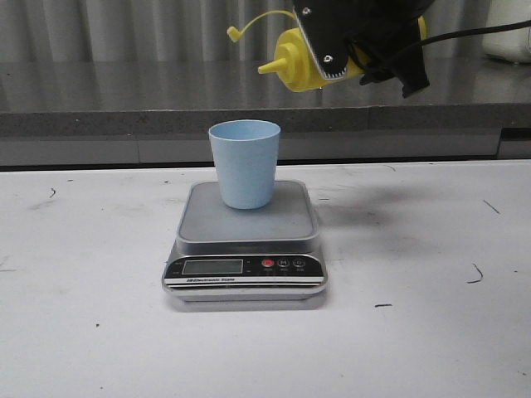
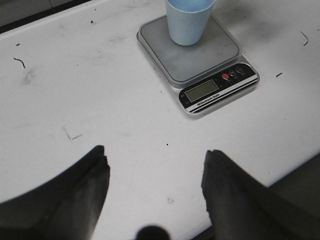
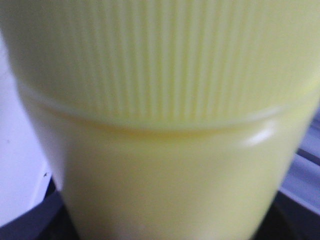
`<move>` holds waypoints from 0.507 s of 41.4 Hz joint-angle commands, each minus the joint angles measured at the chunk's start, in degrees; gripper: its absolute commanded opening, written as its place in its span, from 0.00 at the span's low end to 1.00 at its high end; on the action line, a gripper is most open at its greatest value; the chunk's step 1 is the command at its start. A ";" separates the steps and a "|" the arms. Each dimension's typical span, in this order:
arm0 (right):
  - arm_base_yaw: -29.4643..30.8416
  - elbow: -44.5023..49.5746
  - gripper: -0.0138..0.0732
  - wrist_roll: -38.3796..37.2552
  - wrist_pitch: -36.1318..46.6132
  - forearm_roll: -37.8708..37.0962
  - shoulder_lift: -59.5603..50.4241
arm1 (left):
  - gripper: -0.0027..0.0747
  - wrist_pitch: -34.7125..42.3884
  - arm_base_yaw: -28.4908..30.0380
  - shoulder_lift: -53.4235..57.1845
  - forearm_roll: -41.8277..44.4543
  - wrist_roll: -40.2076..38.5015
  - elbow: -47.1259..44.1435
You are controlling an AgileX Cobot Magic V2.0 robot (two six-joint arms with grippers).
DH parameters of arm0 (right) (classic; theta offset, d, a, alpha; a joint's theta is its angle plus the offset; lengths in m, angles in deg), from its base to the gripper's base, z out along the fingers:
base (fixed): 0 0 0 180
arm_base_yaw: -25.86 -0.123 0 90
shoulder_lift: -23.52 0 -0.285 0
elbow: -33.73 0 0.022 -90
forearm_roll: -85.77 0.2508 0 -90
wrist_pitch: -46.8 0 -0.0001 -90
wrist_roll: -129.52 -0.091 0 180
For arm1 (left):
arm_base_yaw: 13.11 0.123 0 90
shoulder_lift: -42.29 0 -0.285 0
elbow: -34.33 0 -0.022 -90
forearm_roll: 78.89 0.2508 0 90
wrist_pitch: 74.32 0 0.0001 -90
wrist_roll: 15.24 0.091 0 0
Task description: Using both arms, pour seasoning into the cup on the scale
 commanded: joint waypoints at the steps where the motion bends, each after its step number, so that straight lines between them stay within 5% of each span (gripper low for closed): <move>1: -0.01 -2.68 0.61 0.55 1.48 -4.62 -3.19 | 0.56 3.95 -0.23 0.09 -0.05 -0.59 1.37; 21: -0.01 -2.68 0.61 -0.91 1.43 -4.62 -3.19 | 0.56 3.95 -0.23 0.09 -0.05 -0.59 1.37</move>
